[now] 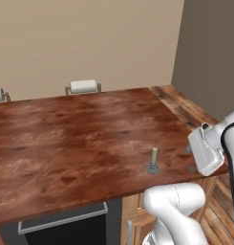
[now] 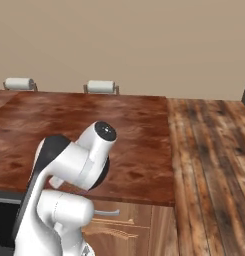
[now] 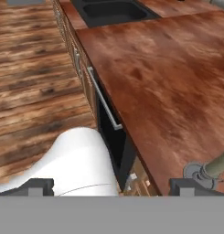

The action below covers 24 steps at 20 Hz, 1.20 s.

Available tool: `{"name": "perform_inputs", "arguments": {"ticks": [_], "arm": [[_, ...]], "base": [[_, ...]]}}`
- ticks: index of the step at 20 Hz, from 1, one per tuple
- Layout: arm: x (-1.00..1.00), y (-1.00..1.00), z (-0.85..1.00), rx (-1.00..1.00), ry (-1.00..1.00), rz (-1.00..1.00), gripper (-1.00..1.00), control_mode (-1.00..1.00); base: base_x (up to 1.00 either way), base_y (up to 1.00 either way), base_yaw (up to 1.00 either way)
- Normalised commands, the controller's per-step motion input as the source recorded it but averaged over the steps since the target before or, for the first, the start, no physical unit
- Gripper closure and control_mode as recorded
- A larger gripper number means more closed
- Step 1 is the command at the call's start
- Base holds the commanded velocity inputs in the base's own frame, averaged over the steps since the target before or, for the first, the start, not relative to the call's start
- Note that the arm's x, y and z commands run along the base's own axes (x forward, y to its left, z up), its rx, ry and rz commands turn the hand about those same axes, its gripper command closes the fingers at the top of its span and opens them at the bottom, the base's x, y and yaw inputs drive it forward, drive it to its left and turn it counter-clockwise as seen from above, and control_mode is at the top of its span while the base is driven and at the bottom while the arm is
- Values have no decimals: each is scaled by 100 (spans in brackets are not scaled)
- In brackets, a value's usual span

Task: Pick the candle and candle from the dining table and place them in the open cabinet. Close the cabinet after placing the objects.

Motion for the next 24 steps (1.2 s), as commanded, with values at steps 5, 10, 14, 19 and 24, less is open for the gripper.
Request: {"name": "perform_inputs", "arguments": {"ticks": [5, 10, 14, 19, 24], "arm": [[63, -18, -43, 9, 2, 0, -100, -100], [35, -28, -55, 3, -4, 0, -100, -100], [39, -17, -47, 2, -5, 1, -100, -100], [54, -5, -37, 3, 0, 0, -100, -100], [65, 0, -46, 0, 7, 0, -100, -100]], "base": [[0, 0, 0], [0, 0, 0], [0, 0, 0], [0, 0, 0], [0, 0, 0]]}}
